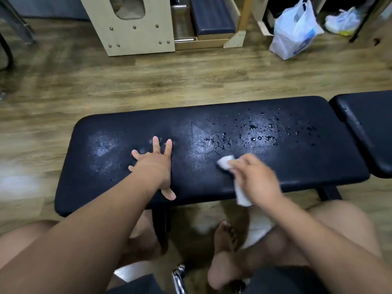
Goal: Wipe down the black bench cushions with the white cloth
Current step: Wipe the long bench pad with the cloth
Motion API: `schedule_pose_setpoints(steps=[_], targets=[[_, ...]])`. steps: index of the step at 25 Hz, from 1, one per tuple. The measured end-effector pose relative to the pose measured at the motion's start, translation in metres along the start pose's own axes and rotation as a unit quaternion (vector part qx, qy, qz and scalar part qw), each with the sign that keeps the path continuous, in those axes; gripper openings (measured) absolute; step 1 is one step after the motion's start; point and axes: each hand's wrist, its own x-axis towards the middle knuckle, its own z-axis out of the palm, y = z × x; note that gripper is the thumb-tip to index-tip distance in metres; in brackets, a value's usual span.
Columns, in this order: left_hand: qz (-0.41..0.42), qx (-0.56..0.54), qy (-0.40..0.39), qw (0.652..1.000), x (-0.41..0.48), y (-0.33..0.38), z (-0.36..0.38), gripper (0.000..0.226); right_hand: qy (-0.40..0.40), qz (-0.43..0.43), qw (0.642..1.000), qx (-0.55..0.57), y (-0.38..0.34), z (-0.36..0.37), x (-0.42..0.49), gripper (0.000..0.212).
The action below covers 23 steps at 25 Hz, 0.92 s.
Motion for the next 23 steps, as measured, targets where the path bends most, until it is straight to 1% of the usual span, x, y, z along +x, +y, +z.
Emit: schedule_pose_setpoints(steps=[2,4,5,6,7,8,9,10,11,13,14,15,16,17,18,19,20,21,23], targets=[[-0.005,-0.006,-0.003,1.000,0.004,0.001,0.000,0.170,0.037,0.094,0.990,-0.099,0.085,-0.034,0.005,0.032],[-0.004,0.005,-0.005,1.000,0.007,0.001,0.001,0.170,0.036,0.237,0.952,-0.189,0.173,-0.073,0.010,0.042],[-0.004,0.011,-0.005,1.000,0.008,0.002,0.001,0.171,0.034,0.321,0.924,-0.203,0.208,-0.090,0.008,0.045],[-0.006,0.013,-0.005,1.000,0.010,0.003,0.001,0.171,0.051,0.382,0.906,-0.177,0.239,-0.101,0.006,0.045],[-0.011,0.014,-0.007,1.000,0.010,0.004,0.000,0.172,0.079,0.408,0.895,-0.164,0.252,-0.104,0.005,0.043],[-0.016,0.015,-0.014,1.000,0.010,0.006,-0.002,0.172,0.100,0.422,0.889,-0.149,0.242,-0.099,0.005,0.038],[-0.021,0.014,-0.021,0.999,0.009,0.009,-0.003,0.172,0.134,0.417,0.889,-0.131,0.216,-0.086,0.006,0.032],[-0.026,0.014,-0.025,0.999,0.008,0.011,-0.005,0.172,0.160,0.376,0.905,-0.119,0.179,-0.068,0.009,0.032],[-0.028,0.015,-0.025,0.999,0.008,0.012,-0.006,0.171,0.166,0.308,0.929,-0.121,0.133,-0.049,0.011,0.033],[-0.030,0.023,-0.022,0.999,0.005,0.015,-0.009,0.170,0.123,0.207,0.968,-0.063,0.039,-0.007,0.009,0.030],[-0.030,0.029,-0.019,0.999,0.002,0.016,-0.011,0.170,0.082,0.149,0.985,-0.034,-0.002,0.011,0.006,0.028],[-0.028,0.038,-0.015,0.999,-0.001,0.016,-0.012,0.169,0.026,0.074,0.997,-0.019,-0.037,0.025,0.001,0.025],[-0.025,0.049,-0.007,0.998,-0.005,0.016,-0.012,0.168,-0.027,-0.008,1.000,-0.009,-0.058,0.031,-0.004,0.024],[-0.022,0.060,0.001,0.998,-0.009,0.016,-0.013,0.166,-0.059,-0.063,0.996,0.000,-0.059,0.029,-0.005,0.023],[-0.018,0.067,0.005,0.998,-0.011,0.016,-0.013,0.165,-0.050,-0.081,0.995,0.006,-0.043,0.024,-0.003,0.022],[-0.013,0.071,0.008,0.997,-0.013,0.015,-0.013,0.164,-0.019,-0.056,0.998,-0.005,-0.015,0.015,-0.003,0.021],[-0.010,0.070,0.010,0.997,-0.013,0.015,-0.013,0.164,0.017,-0.008,0.999,-0.033,0.020,0.002,-0.003,0.023],[-0.010,0.064,0.010,0.998,-0.012,0.014,-0.012,0.164,0.046,0.053,0.995,-0.067,0.060,-0.015,0.000,0.026],[-0.015,0.041,0.003,0.999,-0.008,0.012,-0.011,0.165,0.092,0.189,0.973,-0.095,0.140,-0.055,0.004,0.029]])
